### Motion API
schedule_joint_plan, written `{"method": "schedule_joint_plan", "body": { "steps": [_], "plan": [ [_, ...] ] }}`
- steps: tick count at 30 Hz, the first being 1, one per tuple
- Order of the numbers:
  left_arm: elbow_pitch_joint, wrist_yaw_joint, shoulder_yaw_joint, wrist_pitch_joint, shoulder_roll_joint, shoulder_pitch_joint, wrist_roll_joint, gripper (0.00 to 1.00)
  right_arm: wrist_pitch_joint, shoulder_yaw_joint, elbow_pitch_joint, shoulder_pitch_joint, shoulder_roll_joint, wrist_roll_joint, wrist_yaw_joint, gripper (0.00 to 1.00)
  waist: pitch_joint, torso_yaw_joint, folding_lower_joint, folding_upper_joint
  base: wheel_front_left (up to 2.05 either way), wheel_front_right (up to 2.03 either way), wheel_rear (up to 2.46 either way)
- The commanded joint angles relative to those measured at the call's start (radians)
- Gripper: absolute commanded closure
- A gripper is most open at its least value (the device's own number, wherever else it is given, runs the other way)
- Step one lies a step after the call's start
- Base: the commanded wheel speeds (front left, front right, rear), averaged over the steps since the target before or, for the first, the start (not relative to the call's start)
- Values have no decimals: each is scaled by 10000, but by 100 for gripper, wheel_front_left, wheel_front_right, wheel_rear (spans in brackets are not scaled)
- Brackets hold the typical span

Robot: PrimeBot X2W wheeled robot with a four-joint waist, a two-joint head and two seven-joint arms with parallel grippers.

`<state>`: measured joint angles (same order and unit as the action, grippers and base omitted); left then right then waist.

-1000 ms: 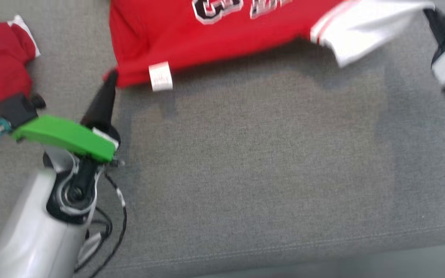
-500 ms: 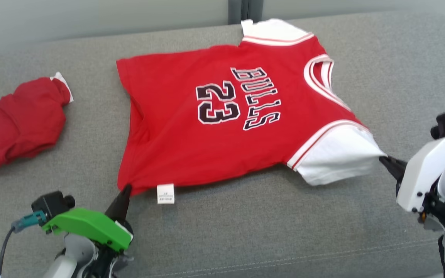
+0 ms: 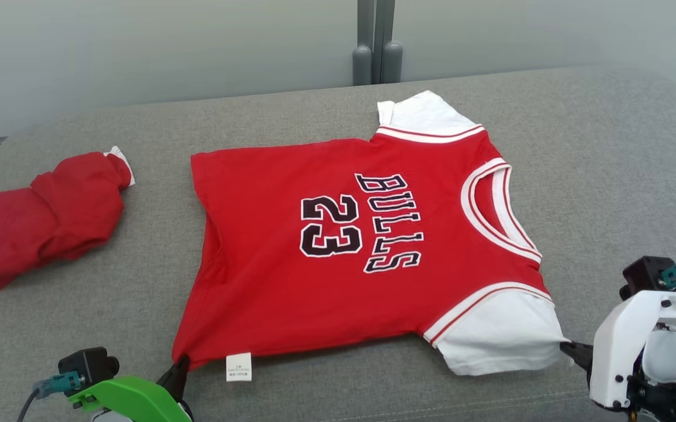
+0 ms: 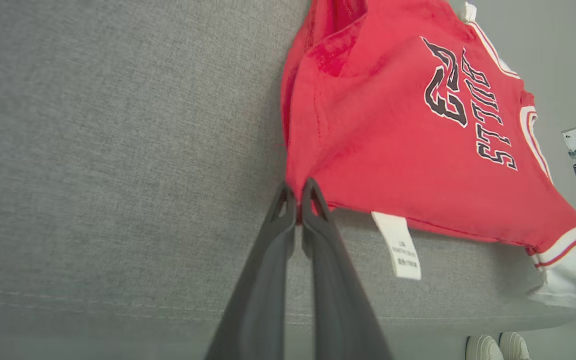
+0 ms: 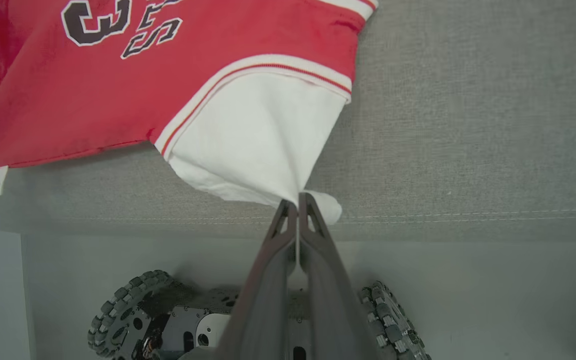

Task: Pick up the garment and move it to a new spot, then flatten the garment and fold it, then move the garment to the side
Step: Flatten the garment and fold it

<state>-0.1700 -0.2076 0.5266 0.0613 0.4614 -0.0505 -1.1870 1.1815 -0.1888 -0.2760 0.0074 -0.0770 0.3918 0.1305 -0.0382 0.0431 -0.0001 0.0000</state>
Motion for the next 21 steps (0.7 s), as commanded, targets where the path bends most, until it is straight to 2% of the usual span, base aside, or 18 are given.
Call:
{"method": "schedule_joint_plan", "body": {
  "steps": [1,9,14,21],
  "plan": [
    [-9,-48,75,-62,102,115,131,100,167,101,-127,269,-72,195,4,100,117,-78,1,0,0,0,0],
    [-30,-244,274,79,312,17,458,100,1114,888,-628,948,-353,1134,4,100,328,-146,1,0,0,0,0],
    [132,-392,300,352,503,-37,406,100,795,545,-885,479,-204,1365,4,100,382,-233,1,0,0,0,0],
    [-33,-733,918,1697,663,-1199,824,100,47,-11,-58,-673,176,1302,4,100,149,-549,1,0,0,0,0]
  ]
}}
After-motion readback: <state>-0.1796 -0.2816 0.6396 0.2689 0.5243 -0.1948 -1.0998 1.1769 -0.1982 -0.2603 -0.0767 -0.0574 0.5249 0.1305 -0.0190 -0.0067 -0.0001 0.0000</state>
